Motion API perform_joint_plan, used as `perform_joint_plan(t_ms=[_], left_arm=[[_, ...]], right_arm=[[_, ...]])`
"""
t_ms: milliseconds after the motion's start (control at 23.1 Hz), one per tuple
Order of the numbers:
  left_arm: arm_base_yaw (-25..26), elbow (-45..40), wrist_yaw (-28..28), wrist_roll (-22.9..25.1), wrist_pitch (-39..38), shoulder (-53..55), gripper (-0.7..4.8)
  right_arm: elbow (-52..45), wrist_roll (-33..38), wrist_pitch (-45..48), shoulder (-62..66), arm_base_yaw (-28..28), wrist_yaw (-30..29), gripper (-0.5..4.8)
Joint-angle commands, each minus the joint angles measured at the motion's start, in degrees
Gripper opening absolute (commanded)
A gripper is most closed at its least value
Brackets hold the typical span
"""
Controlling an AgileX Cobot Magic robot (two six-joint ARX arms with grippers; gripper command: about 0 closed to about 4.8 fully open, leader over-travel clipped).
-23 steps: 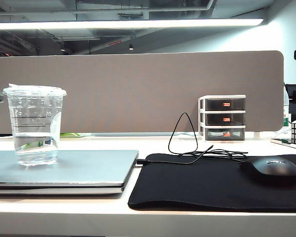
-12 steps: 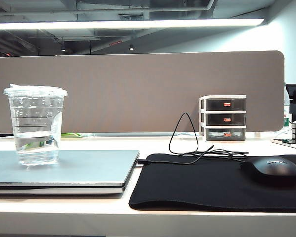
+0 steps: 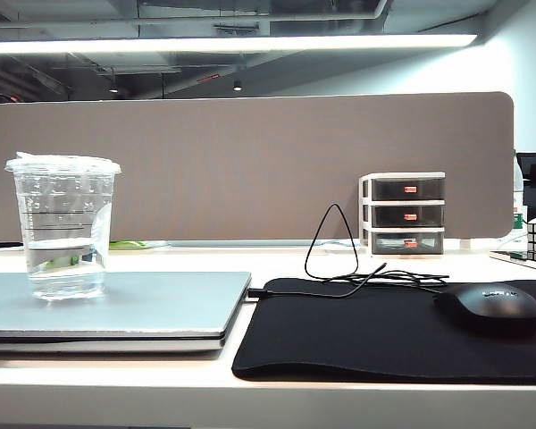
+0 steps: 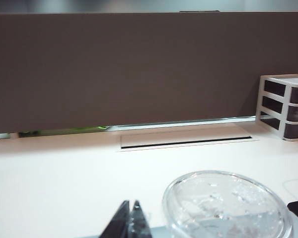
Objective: Pick up the coffee cup and place it over the laptop.
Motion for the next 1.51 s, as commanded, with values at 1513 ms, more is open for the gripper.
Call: perform_joint_plan(t_ms=[1513], left_arm=[[0.11,2.43,-7.78,-5.16,-45.24,-38.73,-0.05]], right_arm=[[-7.78,-1.64,10.99,-1.33,-2.71,-2.19,-0.03]])
